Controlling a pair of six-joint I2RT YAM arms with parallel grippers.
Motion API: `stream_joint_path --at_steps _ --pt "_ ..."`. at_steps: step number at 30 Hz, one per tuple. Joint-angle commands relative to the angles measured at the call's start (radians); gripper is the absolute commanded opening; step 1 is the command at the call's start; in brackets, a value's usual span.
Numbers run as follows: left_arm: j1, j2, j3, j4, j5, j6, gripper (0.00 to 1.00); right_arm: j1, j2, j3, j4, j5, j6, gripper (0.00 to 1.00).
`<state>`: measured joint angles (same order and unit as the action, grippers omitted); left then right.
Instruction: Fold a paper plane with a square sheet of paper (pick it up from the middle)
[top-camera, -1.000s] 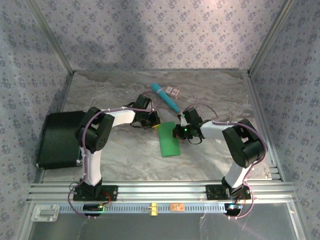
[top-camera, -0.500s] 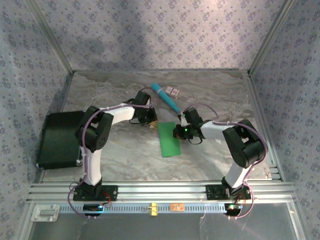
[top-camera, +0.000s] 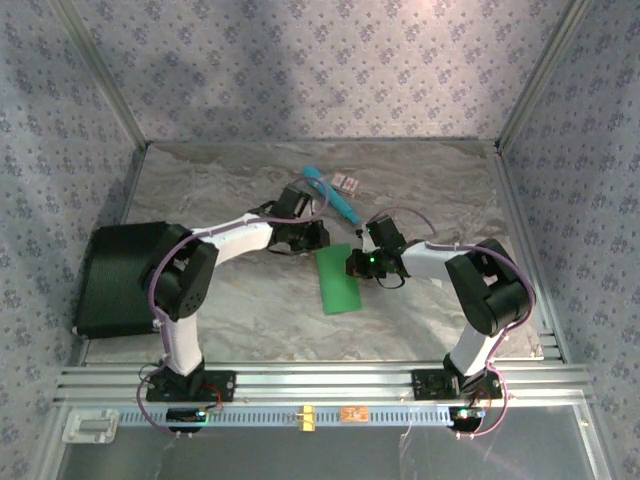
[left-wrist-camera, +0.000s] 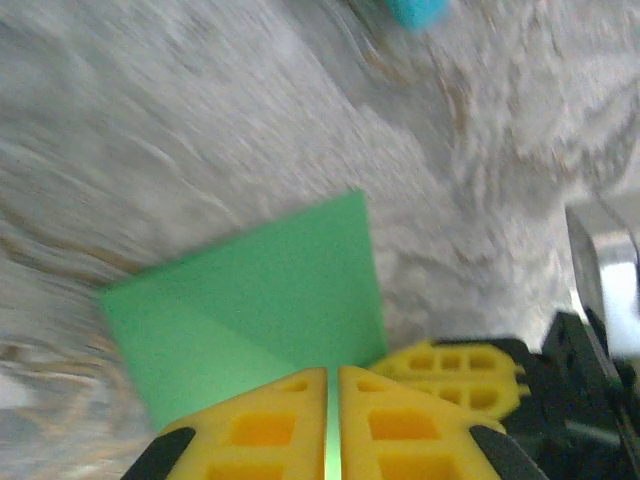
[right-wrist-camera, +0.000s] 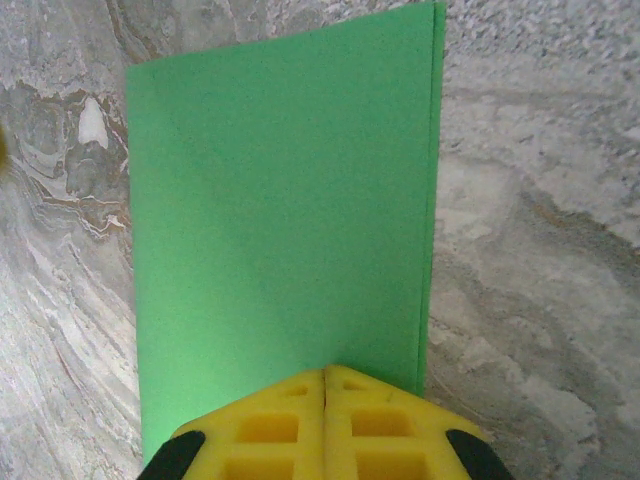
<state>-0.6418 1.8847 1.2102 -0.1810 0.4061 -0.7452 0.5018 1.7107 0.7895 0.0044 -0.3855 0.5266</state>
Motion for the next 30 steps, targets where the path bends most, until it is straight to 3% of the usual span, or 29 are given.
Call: stream_joint_path --at_steps 1,23,30 --pt "-0.027 -0.009 -0.057 0.065 0.071 -0.022 0.11 -0.007 0.024 -0.042 -0.142 0.074 -0.004 0.00" --pt "0.010 -0.012 -0.348 0.376 0.106 -0.042 0.16 -0.009 0.030 -0.046 -0.142 0.081 -0.004 0.00" --pt "0.000 -0.106 -0.345 0.342 0.122 -0.056 0.18 -0.008 0.030 -0.043 -0.144 0.083 -0.001 0.00"
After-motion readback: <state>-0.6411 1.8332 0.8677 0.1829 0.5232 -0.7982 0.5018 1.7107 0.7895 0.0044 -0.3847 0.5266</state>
